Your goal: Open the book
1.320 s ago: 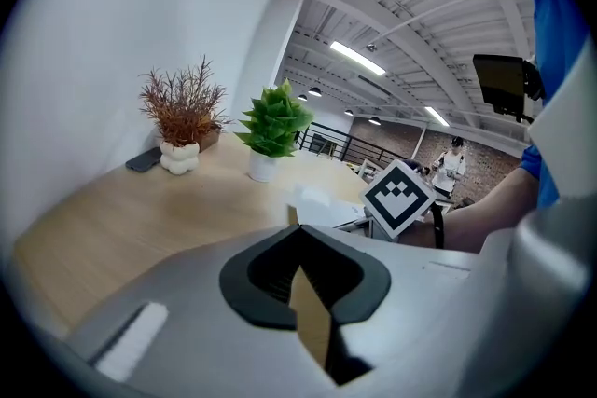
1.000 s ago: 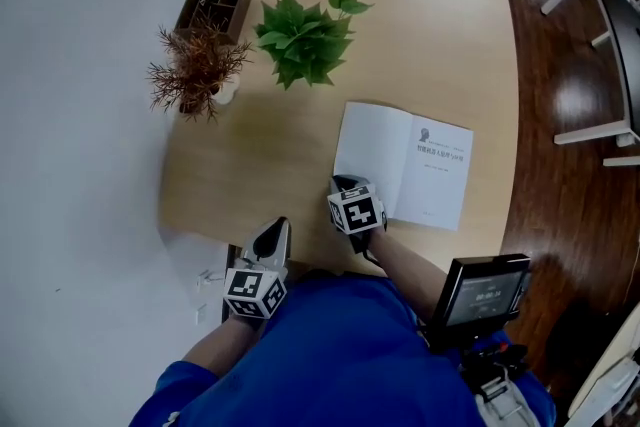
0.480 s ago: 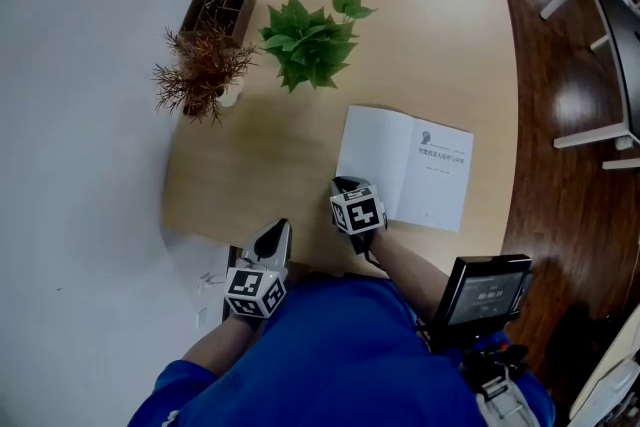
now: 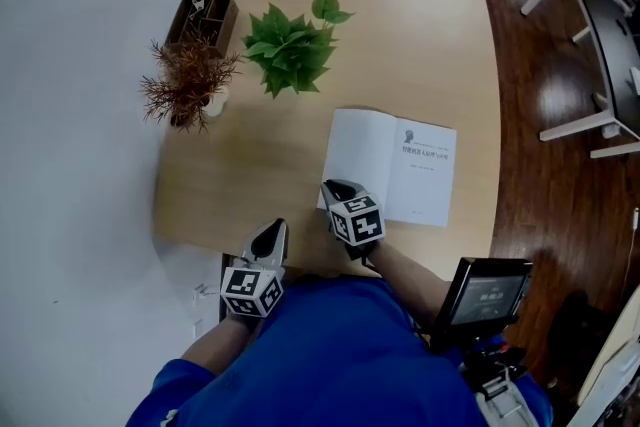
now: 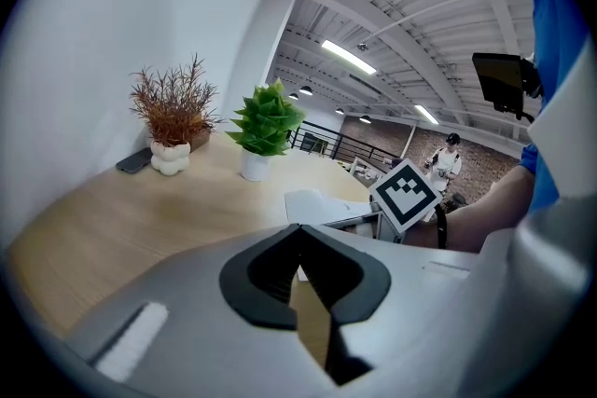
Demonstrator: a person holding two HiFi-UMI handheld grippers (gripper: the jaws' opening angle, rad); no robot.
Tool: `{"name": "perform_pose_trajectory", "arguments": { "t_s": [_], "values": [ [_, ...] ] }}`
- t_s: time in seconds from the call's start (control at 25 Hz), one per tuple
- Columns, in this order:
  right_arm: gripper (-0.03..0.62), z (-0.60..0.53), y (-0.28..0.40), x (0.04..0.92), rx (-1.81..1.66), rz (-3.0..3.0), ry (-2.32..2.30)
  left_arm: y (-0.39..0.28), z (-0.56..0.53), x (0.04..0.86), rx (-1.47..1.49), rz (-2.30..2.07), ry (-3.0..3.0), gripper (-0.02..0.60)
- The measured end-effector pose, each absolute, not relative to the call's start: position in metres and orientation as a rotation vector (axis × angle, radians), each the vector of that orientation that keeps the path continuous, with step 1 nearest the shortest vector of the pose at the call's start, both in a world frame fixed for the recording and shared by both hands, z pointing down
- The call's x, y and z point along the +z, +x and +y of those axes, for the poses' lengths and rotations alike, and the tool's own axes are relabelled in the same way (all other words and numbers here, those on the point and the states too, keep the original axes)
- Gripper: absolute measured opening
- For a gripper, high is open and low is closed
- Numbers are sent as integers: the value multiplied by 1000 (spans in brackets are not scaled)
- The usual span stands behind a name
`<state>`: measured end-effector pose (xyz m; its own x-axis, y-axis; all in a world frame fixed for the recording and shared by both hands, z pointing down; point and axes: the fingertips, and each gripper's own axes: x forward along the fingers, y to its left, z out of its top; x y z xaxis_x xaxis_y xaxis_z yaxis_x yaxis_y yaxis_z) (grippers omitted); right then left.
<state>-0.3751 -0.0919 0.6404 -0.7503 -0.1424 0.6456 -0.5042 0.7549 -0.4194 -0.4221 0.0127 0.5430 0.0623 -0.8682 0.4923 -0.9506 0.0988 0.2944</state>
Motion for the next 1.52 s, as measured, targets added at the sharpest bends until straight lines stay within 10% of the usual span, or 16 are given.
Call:
{"name": "perform_pose_trajectory", "arguments": {
  "t_s": [1.52],
  "values": [
    [14, -45, -132, 488, 451, -2648, 939, -209, -17, 477, 159, -1676, 2245, 8]
  ]
}}
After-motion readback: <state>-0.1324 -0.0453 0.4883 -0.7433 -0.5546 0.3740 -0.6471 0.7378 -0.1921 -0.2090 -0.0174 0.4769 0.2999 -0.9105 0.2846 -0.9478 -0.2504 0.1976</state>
